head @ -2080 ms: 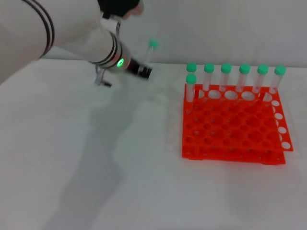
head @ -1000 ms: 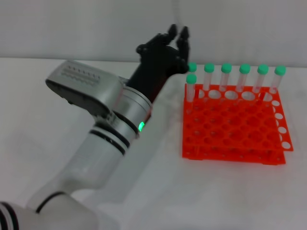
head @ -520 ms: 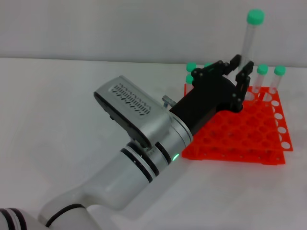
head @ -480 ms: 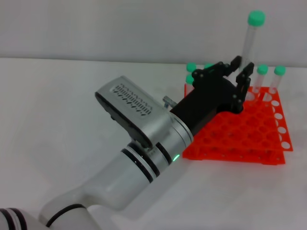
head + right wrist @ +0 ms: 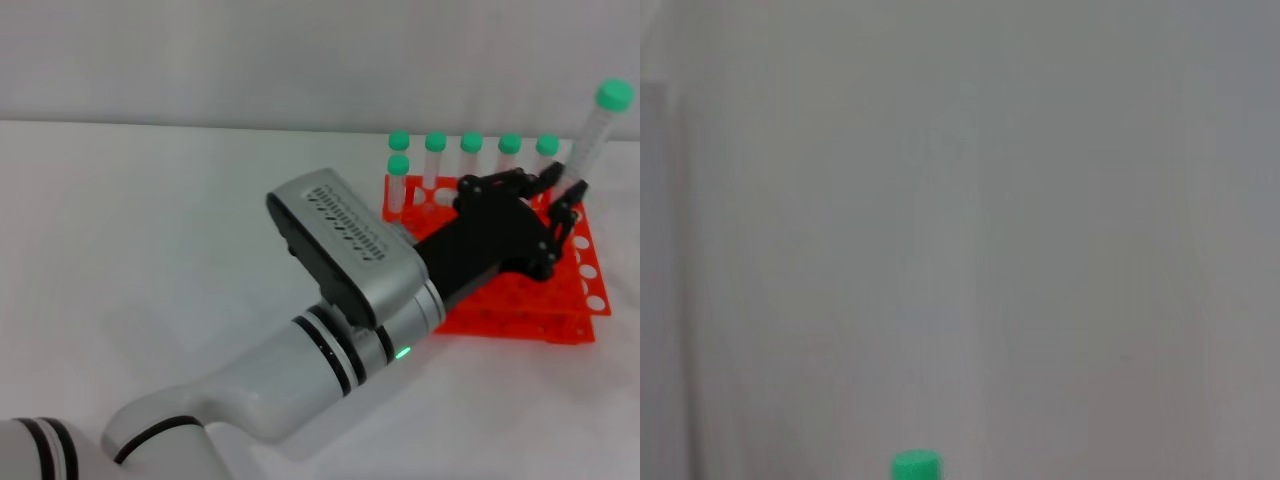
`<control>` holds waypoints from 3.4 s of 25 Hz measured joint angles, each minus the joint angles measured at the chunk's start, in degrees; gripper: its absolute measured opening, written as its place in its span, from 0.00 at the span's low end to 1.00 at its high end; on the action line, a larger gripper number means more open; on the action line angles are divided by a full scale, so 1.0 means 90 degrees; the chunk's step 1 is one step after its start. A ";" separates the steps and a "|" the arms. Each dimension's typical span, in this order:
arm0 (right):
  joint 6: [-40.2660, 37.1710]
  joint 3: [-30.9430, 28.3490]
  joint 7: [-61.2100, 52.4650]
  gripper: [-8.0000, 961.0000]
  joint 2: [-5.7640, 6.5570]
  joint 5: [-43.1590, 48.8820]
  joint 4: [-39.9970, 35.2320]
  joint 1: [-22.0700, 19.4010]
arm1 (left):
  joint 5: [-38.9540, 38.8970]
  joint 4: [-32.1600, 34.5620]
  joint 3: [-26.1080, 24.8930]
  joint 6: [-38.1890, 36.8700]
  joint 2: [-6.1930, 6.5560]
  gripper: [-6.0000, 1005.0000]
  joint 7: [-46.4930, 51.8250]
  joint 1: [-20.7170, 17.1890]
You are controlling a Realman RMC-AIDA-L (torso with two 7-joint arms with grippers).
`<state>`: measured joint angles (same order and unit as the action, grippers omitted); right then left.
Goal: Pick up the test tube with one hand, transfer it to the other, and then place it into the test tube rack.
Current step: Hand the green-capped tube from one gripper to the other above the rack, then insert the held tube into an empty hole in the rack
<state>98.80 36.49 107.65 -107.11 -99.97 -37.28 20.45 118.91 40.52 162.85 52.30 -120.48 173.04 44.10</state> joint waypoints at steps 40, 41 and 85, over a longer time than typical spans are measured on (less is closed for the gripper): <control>0.0095 0.0995 0.0000 0.54 -0.0259 0.0029 0.0031 0.0519 | 0.0482 0.0168 0.0001 -0.0347 -0.0011 0.23 -0.0037 -0.0041; 0.0095 0.0995 0.0000 0.42 -0.0259 0.0029 0.0031 0.0519 | 0.0482 0.0168 0.0001 -0.0347 -0.0011 0.23 -0.0037 -0.0041; -0.0717 0.0411 0.0914 0.23 -0.0899 -0.0078 0.0344 0.0826 | 0.0810 -0.0626 -0.0832 0.1411 0.0024 0.87 -0.0169 -0.1770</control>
<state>92.35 40.19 115.87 -115.20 -100.67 -34.18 27.88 126.20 34.88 155.36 65.00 -120.27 171.52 28.17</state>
